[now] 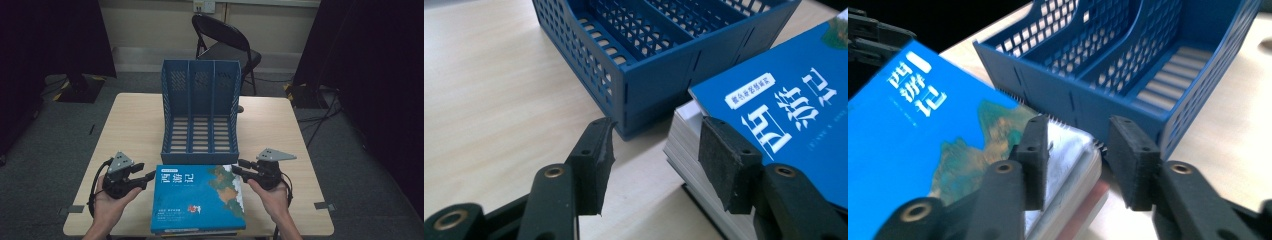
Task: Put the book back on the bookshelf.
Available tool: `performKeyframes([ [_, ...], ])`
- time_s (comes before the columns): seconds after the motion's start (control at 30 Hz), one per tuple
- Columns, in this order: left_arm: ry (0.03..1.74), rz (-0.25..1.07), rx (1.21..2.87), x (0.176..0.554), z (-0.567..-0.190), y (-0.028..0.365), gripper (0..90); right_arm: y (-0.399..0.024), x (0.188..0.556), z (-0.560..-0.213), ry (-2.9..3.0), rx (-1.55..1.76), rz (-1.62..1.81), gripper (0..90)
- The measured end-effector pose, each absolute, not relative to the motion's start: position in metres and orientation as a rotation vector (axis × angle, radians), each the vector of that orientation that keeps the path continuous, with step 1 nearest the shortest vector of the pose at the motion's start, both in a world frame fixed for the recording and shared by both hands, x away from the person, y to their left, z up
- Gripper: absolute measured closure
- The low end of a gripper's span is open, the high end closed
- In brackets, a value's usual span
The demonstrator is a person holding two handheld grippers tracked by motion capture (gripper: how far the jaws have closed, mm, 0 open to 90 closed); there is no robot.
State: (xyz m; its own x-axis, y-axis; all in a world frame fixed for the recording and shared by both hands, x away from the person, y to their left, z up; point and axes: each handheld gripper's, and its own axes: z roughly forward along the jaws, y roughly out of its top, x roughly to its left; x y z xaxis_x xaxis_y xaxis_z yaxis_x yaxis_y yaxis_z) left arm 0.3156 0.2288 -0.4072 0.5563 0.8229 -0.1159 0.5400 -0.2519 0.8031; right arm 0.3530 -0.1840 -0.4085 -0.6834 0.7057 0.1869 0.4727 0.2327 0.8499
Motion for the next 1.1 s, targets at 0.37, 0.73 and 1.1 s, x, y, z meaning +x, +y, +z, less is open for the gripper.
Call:
performKeyframes([
  [0.37, 1.087, 0.370, 1.865, 0.304, -0.402, 0.229, 56.5, -0.183, 0.352, -0.417, 2.277, 1.101, 1.419, 65.2],
  [0.73, 1.098, 0.294, 1.780, 0.300, -0.400, 0.232, 61.0, -0.185, 0.353, -0.419, 2.279, 1.110, 1.434, 65.2],
  [1.1, 1.112, 0.268, 1.788, 0.302, -0.407, 0.232, 61.6, -0.184, 0.353, -0.418, 2.288, 1.106, 1.424, 65.3],
])
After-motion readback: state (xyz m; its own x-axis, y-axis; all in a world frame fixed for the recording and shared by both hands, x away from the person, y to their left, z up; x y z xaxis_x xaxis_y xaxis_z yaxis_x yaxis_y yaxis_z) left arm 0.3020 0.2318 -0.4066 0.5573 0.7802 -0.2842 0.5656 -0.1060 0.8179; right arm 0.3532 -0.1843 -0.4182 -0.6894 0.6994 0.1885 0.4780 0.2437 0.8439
